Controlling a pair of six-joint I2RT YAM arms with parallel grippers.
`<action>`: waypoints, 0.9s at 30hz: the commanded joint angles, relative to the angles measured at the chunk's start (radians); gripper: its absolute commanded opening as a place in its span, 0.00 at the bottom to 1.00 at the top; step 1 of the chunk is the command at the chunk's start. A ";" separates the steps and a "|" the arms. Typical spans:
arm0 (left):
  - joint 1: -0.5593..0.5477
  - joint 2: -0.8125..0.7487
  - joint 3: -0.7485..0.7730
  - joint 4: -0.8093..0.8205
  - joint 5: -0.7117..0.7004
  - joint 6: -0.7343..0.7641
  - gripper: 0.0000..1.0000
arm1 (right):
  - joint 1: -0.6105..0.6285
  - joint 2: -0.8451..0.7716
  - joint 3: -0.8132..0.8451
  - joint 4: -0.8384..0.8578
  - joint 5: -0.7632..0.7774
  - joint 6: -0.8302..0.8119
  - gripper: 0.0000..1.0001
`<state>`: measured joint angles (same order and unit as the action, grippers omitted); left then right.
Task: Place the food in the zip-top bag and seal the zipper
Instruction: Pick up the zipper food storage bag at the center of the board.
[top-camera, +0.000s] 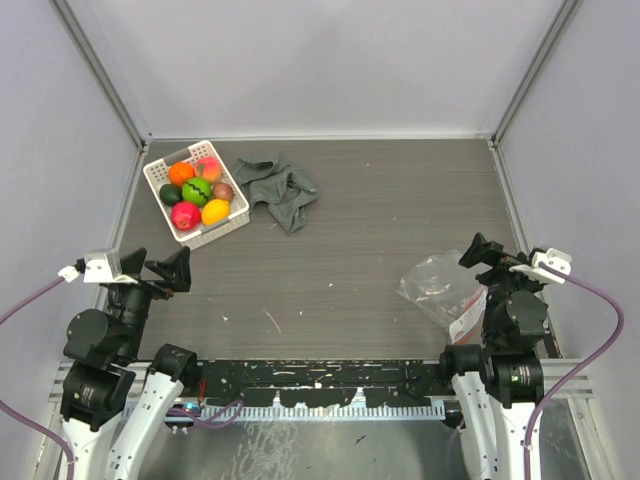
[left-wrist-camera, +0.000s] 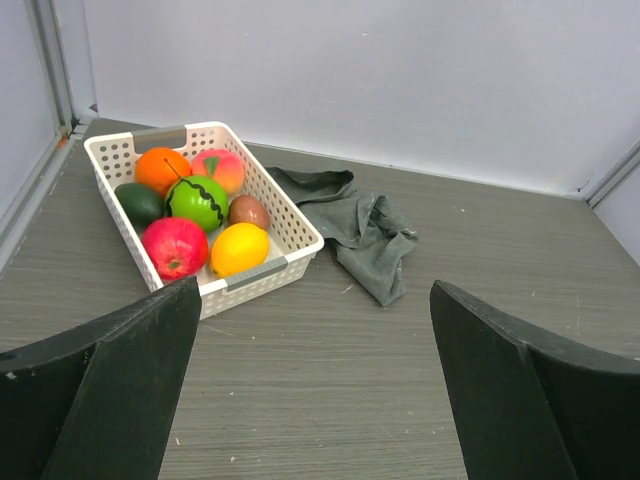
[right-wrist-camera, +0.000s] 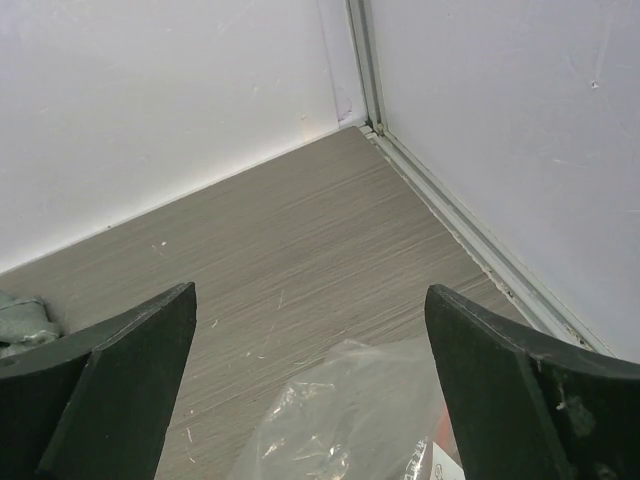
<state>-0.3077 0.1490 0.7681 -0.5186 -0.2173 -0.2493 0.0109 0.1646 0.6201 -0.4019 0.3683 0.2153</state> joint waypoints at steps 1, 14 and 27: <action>-0.005 -0.009 0.003 0.058 -0.026 -0.001 0.98 | -0.005 0.017 0.010 0.050 -0.002 0.001 1.00; -0.024 -0.010 -0.001 0.058 -0.028 0.005 0.98 | -0.004 0.111 0.040 -0.003 -0.035 0.116 1.00; -0.047 -0.013 -0.009 0.056 -0.043 0.014 0.98 | -0.005 0.463 0.111 -0.269 0.142 0.423 1.00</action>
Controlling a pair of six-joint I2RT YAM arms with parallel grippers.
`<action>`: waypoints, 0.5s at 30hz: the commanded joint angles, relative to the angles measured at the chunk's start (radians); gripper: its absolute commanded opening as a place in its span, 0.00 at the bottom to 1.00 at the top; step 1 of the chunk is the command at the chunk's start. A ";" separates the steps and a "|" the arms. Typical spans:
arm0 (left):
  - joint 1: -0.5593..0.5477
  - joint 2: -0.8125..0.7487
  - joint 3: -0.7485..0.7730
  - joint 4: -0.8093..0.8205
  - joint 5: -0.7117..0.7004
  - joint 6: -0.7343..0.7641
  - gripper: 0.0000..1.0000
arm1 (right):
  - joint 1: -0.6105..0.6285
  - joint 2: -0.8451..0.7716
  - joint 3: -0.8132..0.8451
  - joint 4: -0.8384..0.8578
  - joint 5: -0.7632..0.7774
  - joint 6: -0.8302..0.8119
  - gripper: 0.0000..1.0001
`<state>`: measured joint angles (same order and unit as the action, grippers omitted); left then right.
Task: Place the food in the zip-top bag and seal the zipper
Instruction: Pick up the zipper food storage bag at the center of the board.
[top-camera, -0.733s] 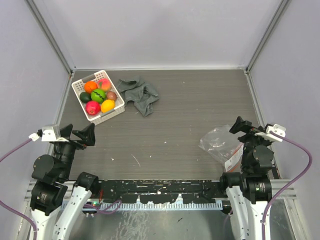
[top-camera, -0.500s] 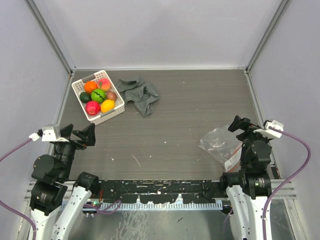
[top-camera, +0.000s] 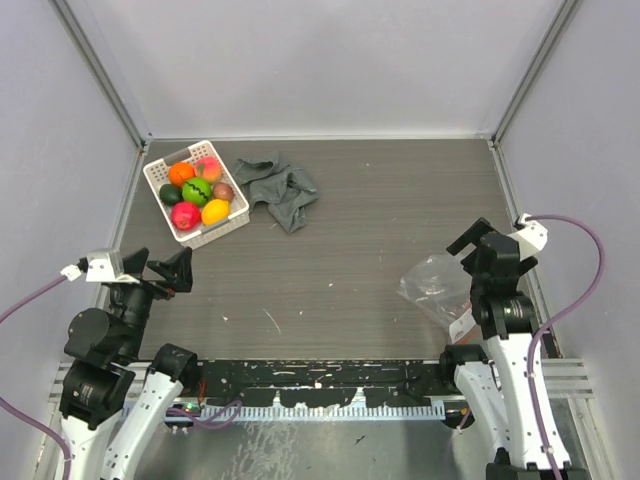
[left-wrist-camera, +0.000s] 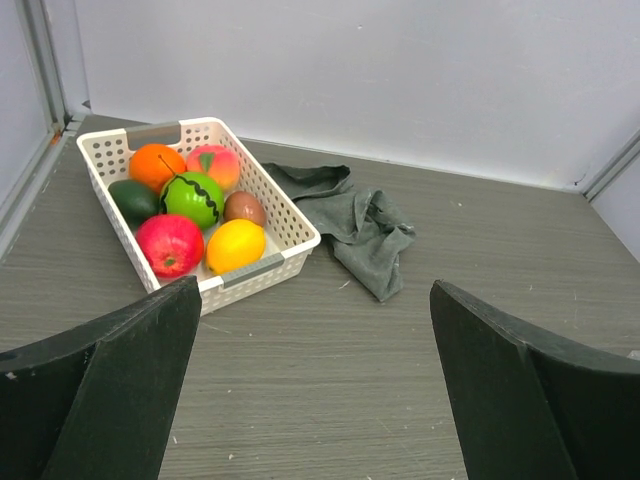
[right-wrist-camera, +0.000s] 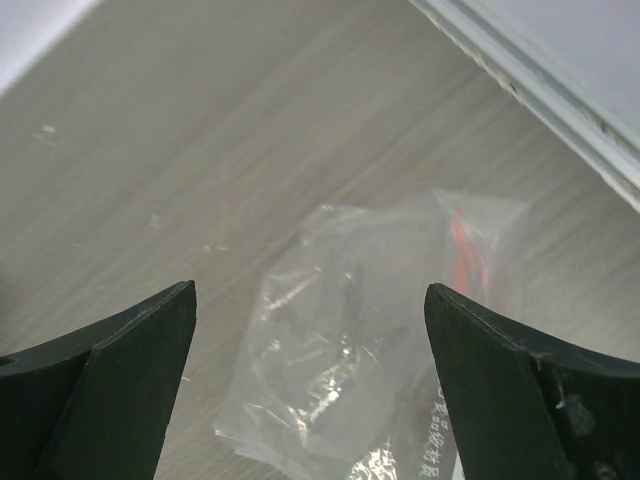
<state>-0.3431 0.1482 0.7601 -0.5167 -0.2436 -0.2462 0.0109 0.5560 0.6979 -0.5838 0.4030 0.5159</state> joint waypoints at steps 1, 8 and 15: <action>-0.014 -0.016 -0.002 0.053 -0.020 0.012 0.98 | -0.005 0.089 0.025 -0.091 0.114 0.142 1.00; -0.022 -0.034 -0.003 0.052 -0.023 0.013 0.98 | -0.005 0.181 -0.015 -0.129 0.166 0.227 1.00; -0.022 -0.040 -0.002 0.050 -0.016 0.016 0.98 | -0.005 0.219 -0.096 -0.097 0.159 0.291 1.00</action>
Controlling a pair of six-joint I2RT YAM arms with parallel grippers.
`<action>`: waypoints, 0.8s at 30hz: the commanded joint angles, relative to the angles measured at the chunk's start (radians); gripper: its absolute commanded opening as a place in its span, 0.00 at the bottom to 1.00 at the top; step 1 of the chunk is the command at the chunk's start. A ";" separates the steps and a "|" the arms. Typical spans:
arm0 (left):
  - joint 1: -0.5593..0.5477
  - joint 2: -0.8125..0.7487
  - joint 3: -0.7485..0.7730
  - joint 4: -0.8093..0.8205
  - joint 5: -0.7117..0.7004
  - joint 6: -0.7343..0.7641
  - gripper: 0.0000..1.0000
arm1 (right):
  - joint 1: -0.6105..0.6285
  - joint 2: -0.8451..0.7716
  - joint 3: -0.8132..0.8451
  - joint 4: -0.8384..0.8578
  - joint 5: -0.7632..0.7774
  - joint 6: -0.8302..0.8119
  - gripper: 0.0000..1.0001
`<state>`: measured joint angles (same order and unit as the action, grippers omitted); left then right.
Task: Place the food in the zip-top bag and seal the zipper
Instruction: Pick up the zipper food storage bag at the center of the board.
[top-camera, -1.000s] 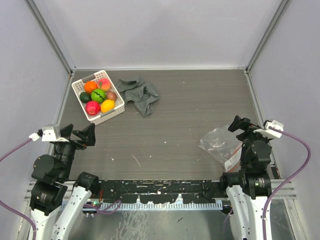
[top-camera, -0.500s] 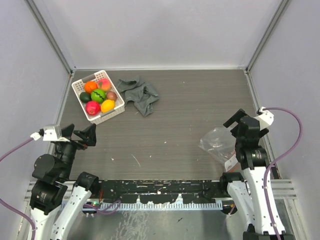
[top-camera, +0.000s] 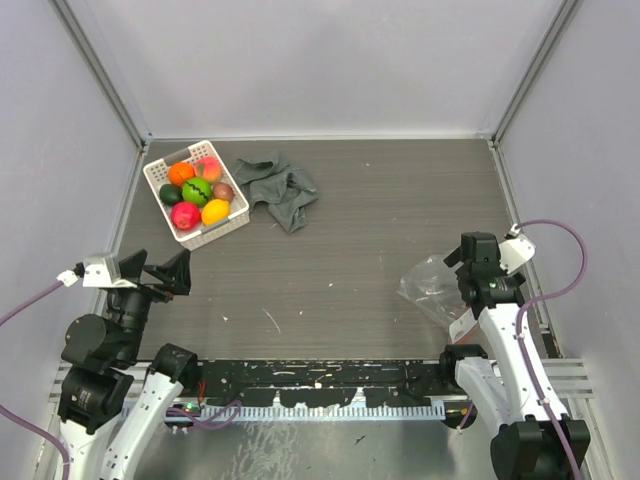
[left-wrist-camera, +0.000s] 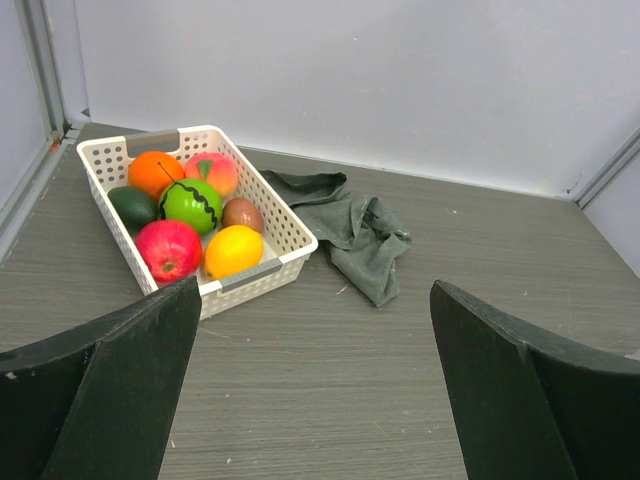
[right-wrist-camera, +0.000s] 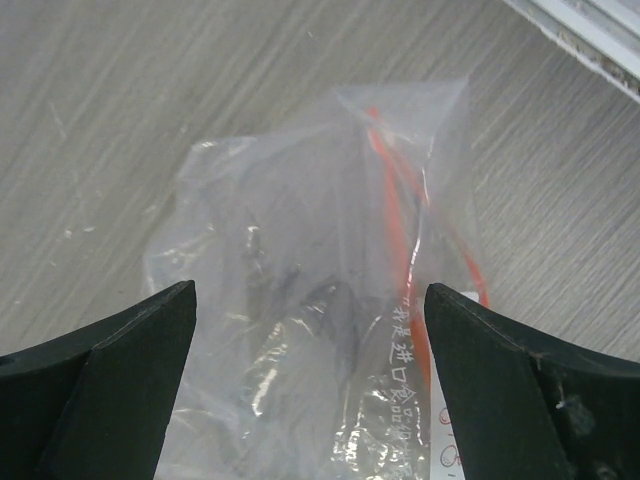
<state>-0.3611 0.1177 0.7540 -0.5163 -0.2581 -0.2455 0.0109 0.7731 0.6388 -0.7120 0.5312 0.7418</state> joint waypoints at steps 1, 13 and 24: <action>-0.004 -0.008 0.003 0.051 0.003 0.015 0.98 | -0.005 0.005 -0.051 0.040 0.026 0.069 1.00; -0.004 -0.007 0.004 0.055 0.025 0.019 0.98 | -0.005 0.013 -0.126 0.216 -0.167 -0.024 0.63; -0.004 0.067 0.055 0.005 0.061 -0.075 0.98 | -0.003 -0.011 -0.098 0.329 -0.382 -0.138 0.02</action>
<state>-0.3611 0.1341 0.7609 -0.5232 -0.2272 -0.2726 0.0109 0.7895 0.5121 -0.4828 0.2546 0.6556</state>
